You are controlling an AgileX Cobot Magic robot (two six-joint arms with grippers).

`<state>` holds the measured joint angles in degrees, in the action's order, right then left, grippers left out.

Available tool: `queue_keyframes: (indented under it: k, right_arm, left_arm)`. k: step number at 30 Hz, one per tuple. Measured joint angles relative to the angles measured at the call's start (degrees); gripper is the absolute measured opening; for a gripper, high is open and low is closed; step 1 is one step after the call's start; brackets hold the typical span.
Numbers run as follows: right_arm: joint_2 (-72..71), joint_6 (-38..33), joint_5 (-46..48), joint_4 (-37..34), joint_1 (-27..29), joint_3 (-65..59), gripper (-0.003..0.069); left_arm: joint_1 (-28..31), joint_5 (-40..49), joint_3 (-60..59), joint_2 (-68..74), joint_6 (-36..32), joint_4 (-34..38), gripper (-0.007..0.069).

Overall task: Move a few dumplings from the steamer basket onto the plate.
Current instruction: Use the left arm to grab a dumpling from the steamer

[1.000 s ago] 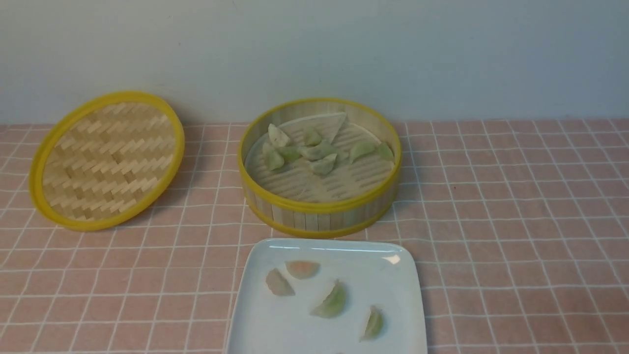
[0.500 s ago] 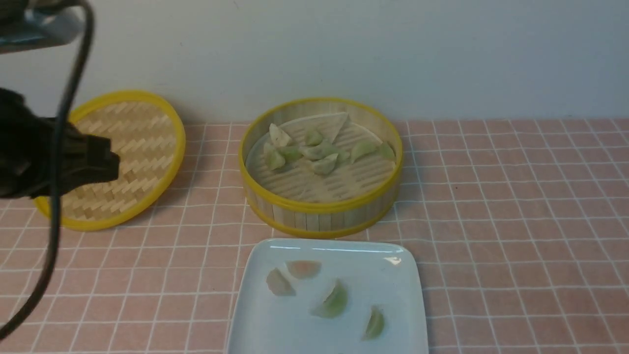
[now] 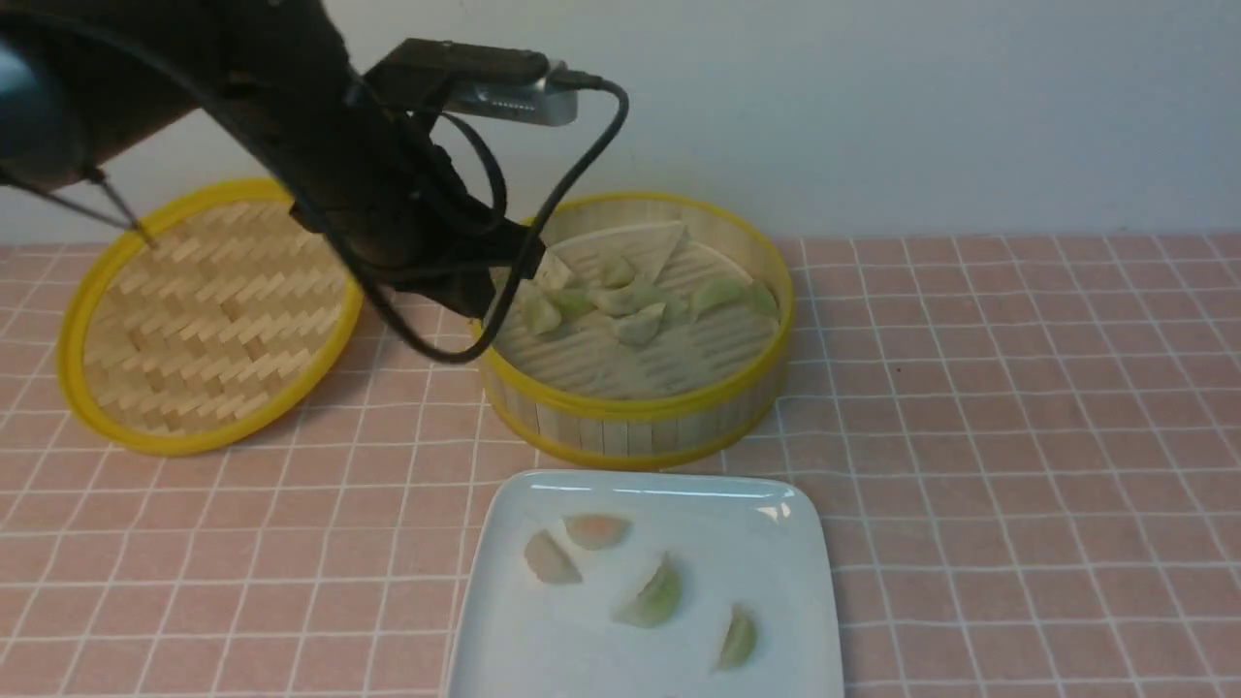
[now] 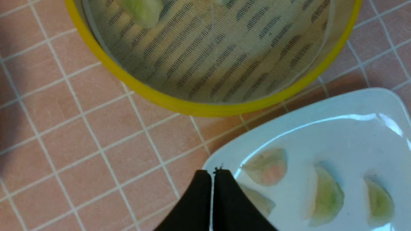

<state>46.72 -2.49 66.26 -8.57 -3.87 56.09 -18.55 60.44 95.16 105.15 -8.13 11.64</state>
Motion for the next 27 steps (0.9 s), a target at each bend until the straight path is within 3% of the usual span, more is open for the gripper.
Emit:
queue_keyframes:
  k: [4, 10, 13, 18, 27]
  right_arm:
    - [3.8, -0.2, 0.0, -1.0, 0.0, 1.1, -0.0015]
    - [4.6, -0.3, -0.8, -2.1, 0.0, 1.1, -0.0015]
    - [4.7, -0.3, -0.9, -2.1, 0.0, 1.1, -0.0015]
    - [4.7, -0.3, -0.9, -2.2, 0.0, 1.1, -0.0015]
    - [4.7, -0.3, -0.3, -2.2, 0.0, 1.1, -0.0015]
  left_arm:
    - [-1.1, 2.5, 11.2, 9.1, -1.1, -3.5, 0.0028]
    - [-1.3, 2.7, 24.3, 21.2, 0.2, -7.8, 0.0180]
    - [-1.3, 2.2, 29.9, 27.6, 0.5, -10.2, 0.0339]
    - [-1.3, -2.4, 32.1, 32.7, 0.5, -12.2, 0.0480]
    - [-1.3, -5.5, 32.3, 36.4, 0.5, -13.3, 0.0475]
